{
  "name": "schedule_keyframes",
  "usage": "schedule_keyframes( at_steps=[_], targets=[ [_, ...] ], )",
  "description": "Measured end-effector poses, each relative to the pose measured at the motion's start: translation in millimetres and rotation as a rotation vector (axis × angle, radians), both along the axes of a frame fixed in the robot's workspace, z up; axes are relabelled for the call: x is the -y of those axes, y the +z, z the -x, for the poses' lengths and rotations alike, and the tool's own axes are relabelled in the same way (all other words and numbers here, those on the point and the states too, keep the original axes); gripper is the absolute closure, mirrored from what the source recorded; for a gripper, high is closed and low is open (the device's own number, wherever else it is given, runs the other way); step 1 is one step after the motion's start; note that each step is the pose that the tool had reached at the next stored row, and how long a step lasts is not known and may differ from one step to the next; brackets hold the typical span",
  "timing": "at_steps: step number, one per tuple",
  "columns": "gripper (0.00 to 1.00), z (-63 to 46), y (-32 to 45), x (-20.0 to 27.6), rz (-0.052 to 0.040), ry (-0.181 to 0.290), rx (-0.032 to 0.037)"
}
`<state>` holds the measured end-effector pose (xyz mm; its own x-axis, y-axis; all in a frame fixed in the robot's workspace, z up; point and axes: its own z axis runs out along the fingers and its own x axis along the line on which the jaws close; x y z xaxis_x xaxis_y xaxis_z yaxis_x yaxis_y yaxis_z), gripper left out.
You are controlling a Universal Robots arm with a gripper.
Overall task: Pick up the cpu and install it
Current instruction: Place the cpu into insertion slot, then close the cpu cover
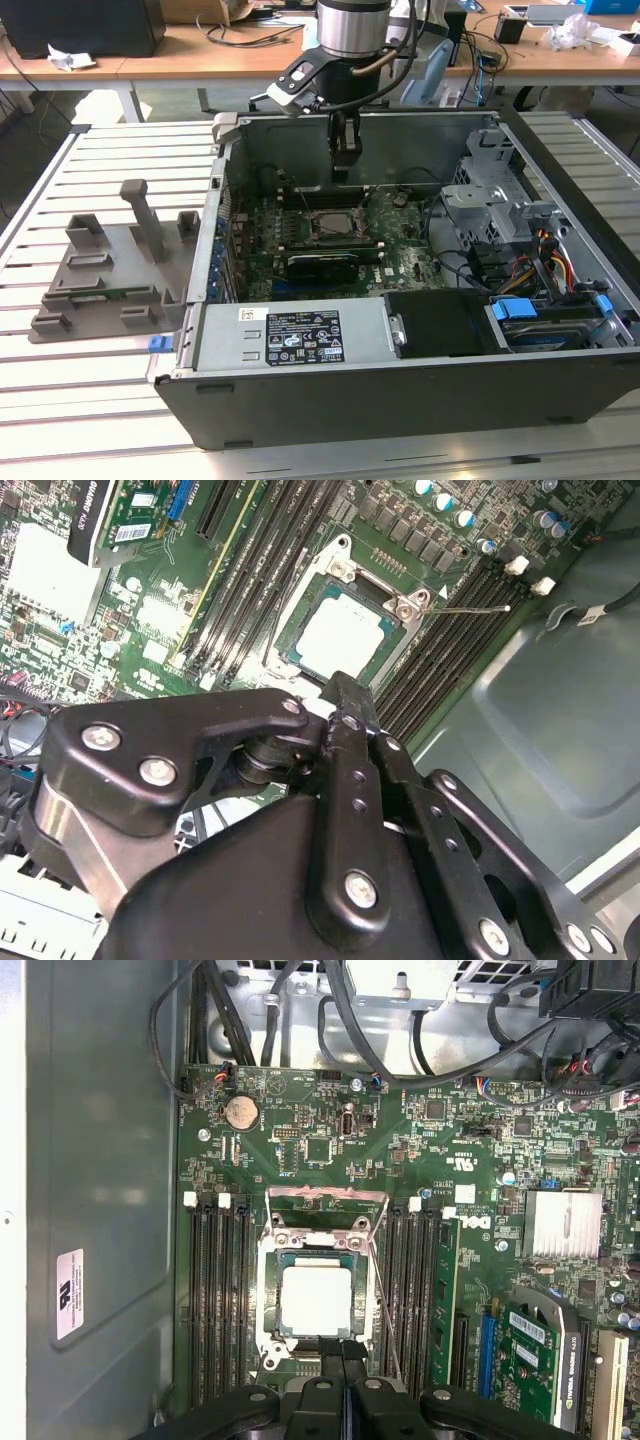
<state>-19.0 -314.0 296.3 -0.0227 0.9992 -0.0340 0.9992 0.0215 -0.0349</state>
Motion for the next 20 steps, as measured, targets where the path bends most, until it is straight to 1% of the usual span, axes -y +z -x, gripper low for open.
schedule_keyframes(
  at_steps=[8, 9, 11, 14, 15, 16, 17, 18, 19, 20],
  targets=[
    [0.89, 0.0, 0.0, 0.0, -0.0002, 0.0, 0.0],
    [0.89, -0.7, 0.0, 0.0, -0.0003, 0.0, 0.0001],
    [0.89, -7.0, 0.0, -0.1, -0.0001, 0.0, -0.0001],
    [0.89, -20.7, -0.1, -0.4, -0.0001, 0.0, -0.001],
    [0.89, -31.9, -0.7, -1.0, -0.0005, 0.001, -0.0021],
    [0.89, -40.7, -1.5, -1.6, -0.0001, 0.001, -0.0038],
    [0.89, -57.6, -4.6, -3.0, -0.0001, 0.001, -0.0078],
    [0.89, -69.5, -9.6, -5.2, -0.0001, 0.001, -0.0108],
    [0.89, -80.9, -16.6, -8.9, 0.0001, 0.002, -0.0122],
    [0.89, -82.3, -20.7, -10.2, 0.0001, 0.002, -0.0127]
  ],
)
